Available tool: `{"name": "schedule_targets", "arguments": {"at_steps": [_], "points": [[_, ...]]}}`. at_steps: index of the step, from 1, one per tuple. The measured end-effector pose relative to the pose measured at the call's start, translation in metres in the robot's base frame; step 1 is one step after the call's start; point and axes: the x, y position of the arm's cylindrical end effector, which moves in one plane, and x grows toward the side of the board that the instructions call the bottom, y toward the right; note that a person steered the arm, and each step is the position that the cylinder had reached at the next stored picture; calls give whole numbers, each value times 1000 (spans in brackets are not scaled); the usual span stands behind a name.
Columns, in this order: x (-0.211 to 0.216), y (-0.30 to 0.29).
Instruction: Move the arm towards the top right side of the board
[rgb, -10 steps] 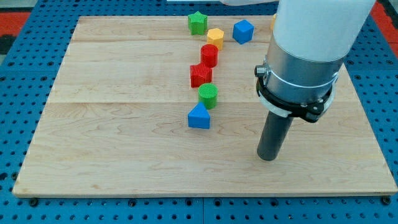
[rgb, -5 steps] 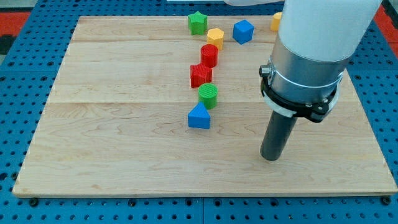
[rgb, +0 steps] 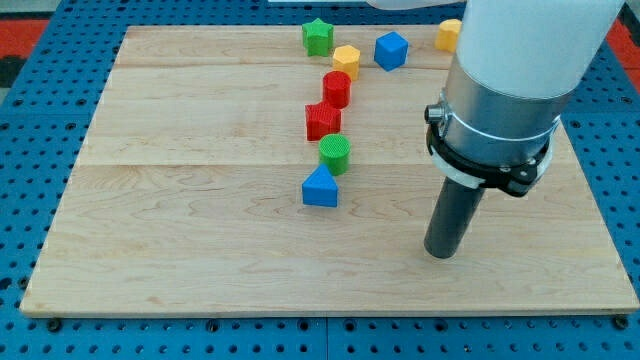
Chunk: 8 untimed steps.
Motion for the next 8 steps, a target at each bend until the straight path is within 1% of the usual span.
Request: {"name": "schedule_targets", "arguments": {"at_steps": [1,2,3,4,5,7,8], "points": [[0,7],[-20,20],[-83,48],[-164,65],[-230,80],[-231,110],[-266,178]]}}
